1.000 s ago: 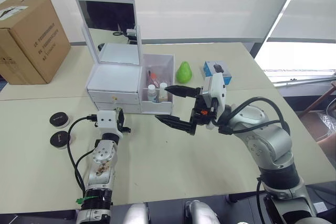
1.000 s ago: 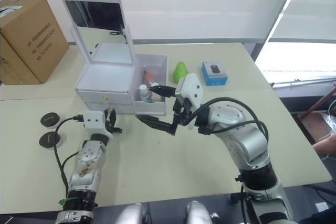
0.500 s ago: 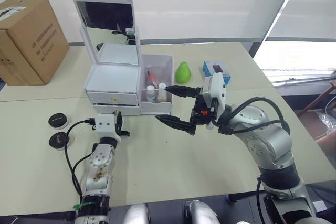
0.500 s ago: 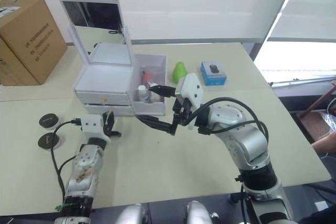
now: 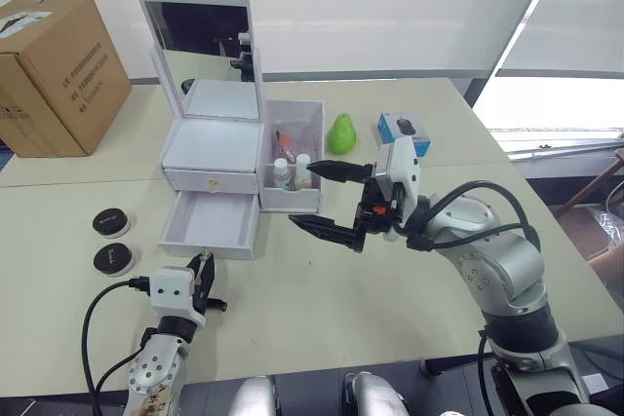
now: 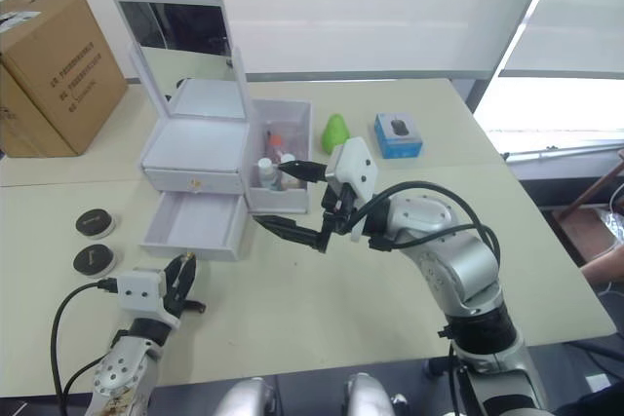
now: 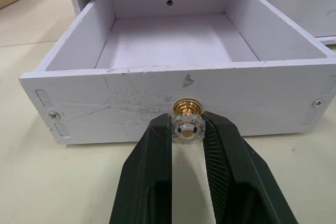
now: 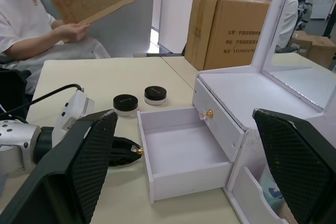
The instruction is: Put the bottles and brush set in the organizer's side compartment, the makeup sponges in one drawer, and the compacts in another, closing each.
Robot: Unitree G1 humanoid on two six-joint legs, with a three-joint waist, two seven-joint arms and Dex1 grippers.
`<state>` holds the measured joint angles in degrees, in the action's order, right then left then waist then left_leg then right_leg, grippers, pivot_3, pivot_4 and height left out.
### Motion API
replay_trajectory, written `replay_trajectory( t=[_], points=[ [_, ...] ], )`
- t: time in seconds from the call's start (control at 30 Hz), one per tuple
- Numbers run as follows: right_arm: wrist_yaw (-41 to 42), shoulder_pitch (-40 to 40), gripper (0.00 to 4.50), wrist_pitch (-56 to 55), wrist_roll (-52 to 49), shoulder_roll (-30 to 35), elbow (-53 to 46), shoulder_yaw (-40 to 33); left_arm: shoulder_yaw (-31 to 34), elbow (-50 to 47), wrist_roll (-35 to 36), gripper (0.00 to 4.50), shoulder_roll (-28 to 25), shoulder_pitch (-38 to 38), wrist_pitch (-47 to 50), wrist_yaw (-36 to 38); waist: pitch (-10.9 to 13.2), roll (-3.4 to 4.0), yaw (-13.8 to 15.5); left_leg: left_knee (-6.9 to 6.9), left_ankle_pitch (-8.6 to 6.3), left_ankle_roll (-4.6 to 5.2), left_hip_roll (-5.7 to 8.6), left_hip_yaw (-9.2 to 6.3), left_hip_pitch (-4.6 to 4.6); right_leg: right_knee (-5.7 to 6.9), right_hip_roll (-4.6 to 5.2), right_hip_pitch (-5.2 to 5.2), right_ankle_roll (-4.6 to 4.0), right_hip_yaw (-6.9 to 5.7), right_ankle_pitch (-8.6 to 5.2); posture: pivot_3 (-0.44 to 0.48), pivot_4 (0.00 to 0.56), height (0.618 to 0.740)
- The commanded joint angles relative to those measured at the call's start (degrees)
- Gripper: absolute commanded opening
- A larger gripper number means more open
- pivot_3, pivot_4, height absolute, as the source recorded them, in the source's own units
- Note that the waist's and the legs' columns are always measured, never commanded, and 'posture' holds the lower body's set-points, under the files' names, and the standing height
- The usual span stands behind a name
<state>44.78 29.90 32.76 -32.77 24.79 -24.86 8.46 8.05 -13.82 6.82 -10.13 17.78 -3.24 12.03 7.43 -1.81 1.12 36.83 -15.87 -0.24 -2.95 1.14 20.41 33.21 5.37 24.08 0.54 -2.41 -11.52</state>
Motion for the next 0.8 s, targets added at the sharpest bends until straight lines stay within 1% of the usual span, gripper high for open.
replay_trajectory(
  t=[0.03, 0.13, 0.2, 0.23, 0.4, 0.47, 0.5, 0.53, 0.6, 0.67, 0.73, 0.8],
  points=[
    [-0.2, 0.1, 4.50, -0.1, -0.7, -0.1, -1.7, -0.7, 0.1, -1.0, 0.1, 0.55, -0.3, -0.4, 0.7, -0.1, 0.0, 0.00, 0.0, 0.00, 0.00, 0.00, 0.00, 0.00, 0.00, 0.00, 0.00, 0.00, 0.00, 0.00, 0.00, 0.000, 0.150, 0.740],
    [-0.2, 0.1, 4.50, -0.1, -0.7, 0.0, -1.7, -0.7, 0.1, -1.1, 0.2, 0.55, -0.2, -0.3, 0.8, 0.0, 0.0, -0.01, 0.0, 0.00, 0.00, 0.00, 0.00, 0.00, 0.00, 0.00, 0.00, -0.02, 0.00, 0.00, 0.00, 0.000, 0.150, 0.740],
    [-0.2, 0.0, 4.50, 0.0, -0.8, 0.1, -1.8, -0.9, 0.3, -1.3, 0.4, 1.27, -0.2, -0.1, 0.8, 0.0, 0.0, 0.00, 0.0, 0.00, 0.00, 0.00, 0.00, 0.00, 0.00, 0.00, 0.00, -0.01, 0.00, 0.00, 0.00, 0.000, 0.150, 0.740],
    [-0.2, -0.1, 4.50, 0.1, -0.8, 0.1, -1.9, -0.9, 0.4, -1.4, 0.5, 1.49, -0.2, 0.0, 0.8, 0.0, 0.0, 0.00, 0.0, 0.00, 0.00, 0.00, 0.00, 0.00, 0.00, 0.00, 0.00, -0.01, 0.00, 0.00, 0.00, 0.000, 0.150, 0.740],
    [-0.1, -1.2, 4.50, 0.2, -1.3, 0.8, -2.5, -1.8, 1.2, -4.6, 1.5, 3.06, -1.8, 2.2, 1.2, 1.9, 0.0, -0.06, -0.3, 0.00, 0.00, 0.00, -0.01, -0.02, -0.01, 0.00, -0.04, 0.00, 0.00, 0.01, 0.00, 0.000, 0.150, 0.740],
    [-0.3, -2.5, 4.50, 0.6, -2.1, 1.7, -3.3, -3.3, 3.0, -6.9, 2.9, 3.73, -3.7, 4.3, 1.5, 3.5, 0.0, -0.06, -0.3, 0.00, 0.00, 0.00, -0.02, -0.03, -0.03, 0.00, -0.04, 0.00, 0.00, 0.02, 0.00, 0.000, 0.150, 0.740],
    [-0.3, -3.6, 4.50, 0.9, -3.0, 2.5, -4.1, -4.8, 4.7, -8.3, 4.6, 4.13, -5.1, 5.7, 1.6, 5.0, 0.0, -0.07, -0.3, 0.00, 0.00, 0.00, -0.02, -0.03, -0.03, 0.00, -0.04, 0.01, 0.00, 0.02, 0.00, 0.000, 0.150, 0.740],
    [-0.4, -5.1, 4.50, 1.3, -4.0, 3.5, -4.9, -6.4, 6.9, -9.5, 6.9, 4.40, -6.7, 7.2, 1.8, 6.9, 0.0, -0.10, -0.3, 0.00, 0.00, 0.00, -0.02, -0.03, -0.03, 0.00, -0.04, 0.03, -0.01, 0.02, 0.00, 0.000, 0.150, 0.740],
    [-0.7, -9.0, 4.50, 1.4, -4.8, 5.9, -6.0, -10.1, 13.0, -10.8, 13.9, 4.45, -10.8, 9.7, 2.9, 12.2, 0.1, -0.15, -0.2, -0.01, -0.01, -0.01, -0.05, -0.04, 0.01, -0.02, -0.03, 0.07, -0.01, -0.01, -0.01, 0.000, 0.150, 0.740],
    [0.0, -14.3, 4.50, 0.2, -3.6, 9.3, -6.2, -14.0, 20.0, -8.6, 21.6, 4.45, -17.2, 11.9, 5.5, 20.1, 0.1, -0.15, -0.1, -0.02, -0.11, -0.19, -0.07, -0.05, 0.01, -0.06, 0.04, 0.10, -0.03, -0.05, -0.03, 0.000, 0.150, 0.740],
    [0.9, -19.6, 4.50, -0.7, -3.9, 11.8, -5.8, -19.0, 27.9, -0.7, 26.3, 4.45, -24.8, 12.2, 8.2, 27.7, 0.1, -0.14, 0.3, -0.04, -0.28, -0.48, -0.02, -0.04, 0.05, -0.09, 0.11, 0.13, -0.03, -0.09, -0.04, 0.000, 0.150, 0.740],
    [2.2, -25.2, 4.50, -2.8, -3.4, 13.6, -3.3, -24.1, 34.6, 11.9, 27.1, 4.45, -33.2, 11.0, 8.5, 34.6, 0.2, -0.06, 0.4, -0.05, -0.33, -0.56, -0.03, -0.04, 0.04, -0.10, 0.13, 0.20, -0.05, -0.20, -0.07, 0.000, 0.150, 0.740]
  ],
)
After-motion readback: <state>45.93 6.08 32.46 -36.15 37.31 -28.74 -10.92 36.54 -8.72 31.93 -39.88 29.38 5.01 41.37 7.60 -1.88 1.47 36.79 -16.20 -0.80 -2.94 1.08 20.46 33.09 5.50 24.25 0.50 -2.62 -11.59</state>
